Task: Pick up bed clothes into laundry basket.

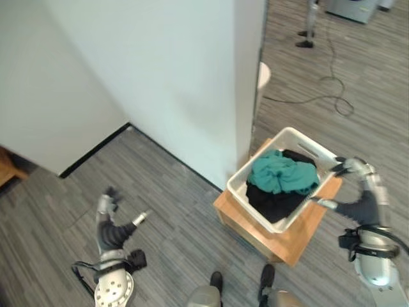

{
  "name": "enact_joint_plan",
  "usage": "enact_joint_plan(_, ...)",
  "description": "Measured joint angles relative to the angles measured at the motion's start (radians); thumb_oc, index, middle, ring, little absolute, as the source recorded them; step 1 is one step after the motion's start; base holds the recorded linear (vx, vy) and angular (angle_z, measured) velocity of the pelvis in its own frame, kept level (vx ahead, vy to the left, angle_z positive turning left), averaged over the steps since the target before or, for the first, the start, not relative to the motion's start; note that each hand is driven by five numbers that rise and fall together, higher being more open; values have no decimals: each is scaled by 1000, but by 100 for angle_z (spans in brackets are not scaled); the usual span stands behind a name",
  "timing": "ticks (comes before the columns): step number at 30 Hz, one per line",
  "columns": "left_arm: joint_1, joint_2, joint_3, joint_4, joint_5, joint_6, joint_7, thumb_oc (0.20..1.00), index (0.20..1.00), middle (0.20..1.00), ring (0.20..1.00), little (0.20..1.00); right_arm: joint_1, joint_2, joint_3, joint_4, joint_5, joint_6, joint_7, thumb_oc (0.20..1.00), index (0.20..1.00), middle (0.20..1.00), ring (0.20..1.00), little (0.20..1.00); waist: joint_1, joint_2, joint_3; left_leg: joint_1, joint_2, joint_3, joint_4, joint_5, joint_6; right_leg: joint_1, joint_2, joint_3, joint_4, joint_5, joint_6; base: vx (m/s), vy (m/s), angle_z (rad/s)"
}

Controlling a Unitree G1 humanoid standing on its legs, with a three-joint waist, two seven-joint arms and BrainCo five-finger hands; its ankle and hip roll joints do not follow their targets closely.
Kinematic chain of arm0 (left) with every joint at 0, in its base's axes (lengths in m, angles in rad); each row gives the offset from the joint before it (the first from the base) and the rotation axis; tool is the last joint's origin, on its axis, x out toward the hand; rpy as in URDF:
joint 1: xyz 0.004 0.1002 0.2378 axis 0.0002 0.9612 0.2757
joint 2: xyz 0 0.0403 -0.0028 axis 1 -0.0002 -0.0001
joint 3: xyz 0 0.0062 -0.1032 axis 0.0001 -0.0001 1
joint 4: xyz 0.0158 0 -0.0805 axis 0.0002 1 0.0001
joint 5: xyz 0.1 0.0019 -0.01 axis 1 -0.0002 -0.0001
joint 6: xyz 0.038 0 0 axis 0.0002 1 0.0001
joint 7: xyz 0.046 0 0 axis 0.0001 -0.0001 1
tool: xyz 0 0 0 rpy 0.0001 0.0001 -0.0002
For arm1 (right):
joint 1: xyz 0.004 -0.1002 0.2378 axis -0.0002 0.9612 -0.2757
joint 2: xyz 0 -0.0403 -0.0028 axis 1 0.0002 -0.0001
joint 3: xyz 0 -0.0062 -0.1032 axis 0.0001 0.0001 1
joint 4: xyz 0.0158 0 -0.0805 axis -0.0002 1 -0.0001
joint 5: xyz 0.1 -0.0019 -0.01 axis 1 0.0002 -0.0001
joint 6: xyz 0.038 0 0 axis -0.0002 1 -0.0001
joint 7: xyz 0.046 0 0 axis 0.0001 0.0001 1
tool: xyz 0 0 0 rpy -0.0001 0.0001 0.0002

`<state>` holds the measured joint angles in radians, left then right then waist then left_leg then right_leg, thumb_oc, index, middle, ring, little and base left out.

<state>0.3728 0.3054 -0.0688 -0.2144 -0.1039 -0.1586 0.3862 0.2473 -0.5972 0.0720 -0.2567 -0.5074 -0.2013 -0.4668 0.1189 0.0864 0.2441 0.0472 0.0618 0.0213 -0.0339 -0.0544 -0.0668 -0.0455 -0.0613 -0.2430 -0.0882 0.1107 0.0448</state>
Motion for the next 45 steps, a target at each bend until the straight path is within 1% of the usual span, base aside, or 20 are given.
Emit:
enact_joint_plan(1,-15,-32,-14,7,-4,-6,0,1000,1000,1000,1000,1000,-25,4,22,11,-8,11,-1,1000,1000,1000,1000,1000,17,8,6,-18,0,-10,10,5,-6,23,-4,-8,-3,24,-4,-699,-408,130)
enact_joint_plan(2,-91,-132,-52,29,-36,-29,36,1000,1000,1000,1000,1000,0,-4,18,-86,-26,43,-40,1000,1000,1000,1000,1000,-66,0,56,-107,-40,7,164,39,-170,60,-85,-117,45,10,16,-165,-272,224)
enact_joint_plan(3,-119,-144,-109,59,-42,-50,30,1000,1000,1000,1000,1000,7,-30,50,-96,-44,23,-70,1000,1000,1000,1000,1000,-80,-3,38,-132,-68,118,140,134,-56,62,-98,-173,84,-47,10,-149,-290,284)
enact_joint_plan(4,-102,-140,-130,41,-45,-61,29,1000,1000,1000,1000,1000,-16,-62,93,-94,-56,16,-71,1000,1000,1000,1000,1000,-86,34,-7,-133,-23,208,24,67,-97,7,-8,-206,142,-123,-28,-203,-205,184)
enact_joint_plan(5,-99,-99,-117,22,-49,-81,34,1000,1000,1000,1000,1000,-55,-26,112,-68,-76,1,-74,1000,1000,1000,1000,1000,-82,17,-22,-117,-7,245,-29,67,-26,-29,29,-201,138,-157,-73,-182,-138,149)
enact_joint_plan(6,-138,-33,-99,28,-50,-89,41,1000,1000,1000,1000,1000,-83,31,116,-56,-82,1,-74,1000,1000,1000,1000,1000,-93,-72,7,-181,-26,345,131,14,-18,-41,2,-205,118,-142,-143,-185,-143,157)
enact_joint_plan(7,-171,-24,-83,68,-57,-79,45,1000,1000,1000,1000,1000,-89,41,111,-46,-82,10,-77,1000,1000,1000,1000,1000,-92,-72,11,-235,29,409,330,-26,38,-37,-18,-271,130,-148,-139,-130,-40,173)
enact_joint_plan(11,-131,8,-53,78,-89,-71,61,1000,1000,1000,1000,1000,-74,41,69,-21,-82,17,-97,1000,1000,1000,1000,1000,-160,-65,-9,13,213,594,408,-115,-46,47,-33,-493,103,-138,-144,-93,54,171)
enact_joint_plan(16,-171,-24,-139,75,-88,-67,39,1000,1000,1000,1000,1000,-108,56,10,32,-81,36,-94,1000,1000,1000,1000,1000,-169,-4,-26,170,129,534,51,-73,9,-2,-69,-557,225,-129,-114,-139,244,78)
enact_joint_plan(19,-186,-28,-143,102,-88,-47,36,1000,1000,1000,1000,1000,-107,97,31,46,-81,52,-92,1000,1000,1000,1000,1000,-192,-35,-10,140,44,448,18,-51,-14,-95,-241,-463,449,-121,-72,-248,113,64)
enact_joint_plan(20,-186,-28,-155,109,-88,-47,41,1000,1000,1000,1000,1000,-99,113,41,58,-81,58,-95,1000,1000,1000,1000,1000,-210,-36,-9,112,33,399,38,-56,4,-135,-259,-324,511,-91,-9,-189,-24,148)
enact_joint_plan(21,-213,-29,-174,120,-88,-47,44,1000,1000,1000,1000,1000,-77,144,56,79,-79,65,-93,1000,1000,1000,1000,1000,-236,-30,-6,70,34,299,46,-37,40,-172,-138,68,495,-184,96,-93,-21,179)
enact_joint_plan(22,-231,-26,-175,119,-88,-47,45,1000,1000,1000,1000,1000,-63,149,57,79,-78,65,-93,1000,1000,1000,1000,1000,-248,-31,-7,49,32,254,34,-29,57,-155,-89,173,432,-203,129,-47,3,174)
enact_joint_plan(26,-239,5,-160,97,-90,-51,43,1000,1000,1000,1000,1000,-69,178,60,102,-44,65,-90,1000,1000,1000,1000,1000,-223,-95,-16,7,-71,100,1,34,94,-48,-77,337,312,-197,102,-11,-22,134)
enact_joint_plan(29,-168,10,-161,67,-92,-51,41,1000,1000,1000,1000,1000,-101,170,117,145,-23,65,-72,1000,1000,1000,1000,1000,-195,-68,-7,-28,-71,-76,-20,88,101,-37,-41,380,337,-224,72,118,-73,157)
enact_joint_plan(32,-199,17,-160,92,-122,-48,31,1000,1000,1000,1000,1000,-137,165,138,167,4,61,-67,1000,1000,1000,1000,1000,-225,-17,29,-85,4,-280,3,113,71,-29,202,650,282,-277,40,103,-124,164)
enact_joint_plan(38,-162,43,-122,118,-132,-50,-11,1000,1000,1000,1000,1000,-230,146,169,185,53,58,-38,1000,1000,1000,1000,1000,-175,-100,36,-91,-57,-295,-8,75,49,-20,143,588,181,-105,-56,89,-193,128)
enact_joint_plan(41,-168,-26,-93,146,-197,-51,-21,1000,1000,1000,1000,1000,-265,117,181,194,79,60,-29,1000,1000,1000,1000,1000,-194,-62,51,-101,-18,-105,123,75,34,-18,114,429,155,-67,-71,-172,-83,123)
enact_joint_plan(44,-175,-51,-70,155,-230,-63,-22,1000,1000,1000,1000,1000,-366,144,227,195,88,71,-10,1000,1000,1000,1000,1000,-166,-71,78,-86,17,282,99,63,14,-25,67,336,136,-61,-76,-90,-114,120)
enact_joint_plan(45,-158,-51,-70,155,-243,-63,-21,1000,1000,1000,1000,1000,-398,155,233,195,88,67,-4,1000,1000,1000,1000,1000,-148,-66,77,-63,9,257,84,89,27,-31,73,338,137,-59,-73,-7,-31,33)
